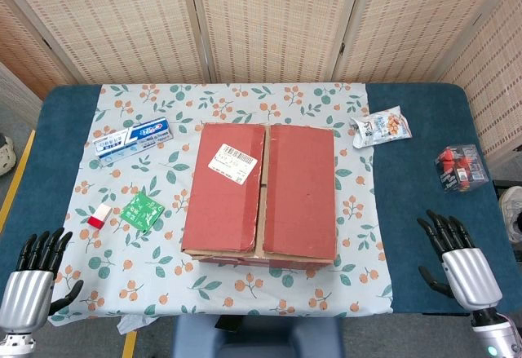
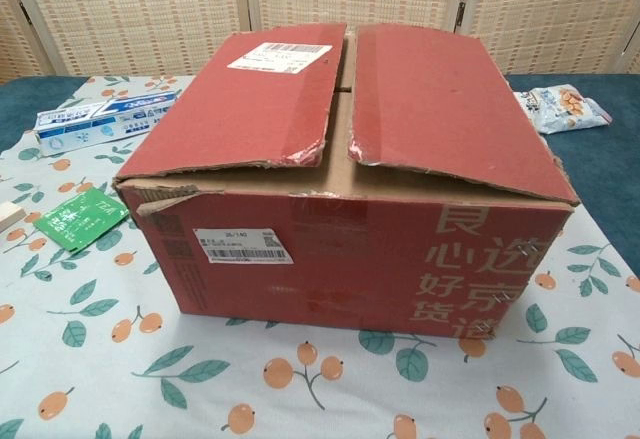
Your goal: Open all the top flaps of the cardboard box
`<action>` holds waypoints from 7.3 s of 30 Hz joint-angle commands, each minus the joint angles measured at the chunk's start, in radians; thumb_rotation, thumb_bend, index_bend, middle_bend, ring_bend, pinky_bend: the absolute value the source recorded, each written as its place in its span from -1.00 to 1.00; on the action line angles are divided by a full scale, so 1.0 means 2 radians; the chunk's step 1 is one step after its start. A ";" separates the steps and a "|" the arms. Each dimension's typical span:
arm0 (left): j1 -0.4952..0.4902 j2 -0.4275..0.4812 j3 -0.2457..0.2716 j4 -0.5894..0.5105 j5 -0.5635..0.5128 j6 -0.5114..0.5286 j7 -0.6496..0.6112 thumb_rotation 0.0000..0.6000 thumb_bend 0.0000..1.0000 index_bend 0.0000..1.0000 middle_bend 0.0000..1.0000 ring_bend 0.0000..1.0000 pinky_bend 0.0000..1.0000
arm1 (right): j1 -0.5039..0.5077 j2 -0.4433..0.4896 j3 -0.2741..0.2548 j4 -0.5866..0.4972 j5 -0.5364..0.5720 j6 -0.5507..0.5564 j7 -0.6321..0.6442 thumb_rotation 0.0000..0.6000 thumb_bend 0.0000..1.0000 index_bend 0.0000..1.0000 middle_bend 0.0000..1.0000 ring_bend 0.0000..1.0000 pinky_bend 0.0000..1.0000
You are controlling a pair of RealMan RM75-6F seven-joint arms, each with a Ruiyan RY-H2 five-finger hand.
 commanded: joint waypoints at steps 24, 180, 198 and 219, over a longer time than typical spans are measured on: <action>0.013 -0.004 -0.027 -0.015 -0.053 0.015 0.015 1.00 -0.13 -0.98 -0.88 -1.00 -1.00 | 0.116 -0.038 0.027 -0.169 -0.055 -0.136 -0.095 1.00 -0.23 -1.00 -1.00 -1.00 -1.00; -0.251 -0.289 -0.065 -0.222 -0.167 -0.114 0.465 1.00 -0.25 -1.00 -1.00 -1.00 -1.00 | -0.013 0.048 0.073 0.085 0.004 0.147 0.326 1.00 -0.23 -1.00 -1.00 -1.00 -1.00; -0.267 -0.304 -0.084 -0.177 -0.150 -0.101 0.479 1.00 -0.24 -1.00 -1.00 -1.00 -1.00 | -0.011 0.048 0.069 0.084 -0.001 0.142 0.320 1.00 -0.23 -1.00 -1.00 -1.00 -1.00; -0.169 -0.222 -0.052 -0.134 0.010 0.065 0.389 1.00 -0.13 -1.00 -1.00 -1.00 -1.00 | -0.013 0.043 0.066 0.074 -0.001 0.137 0.287 1.00 -0.23 -1.00 -1.00 -1.00 -1.00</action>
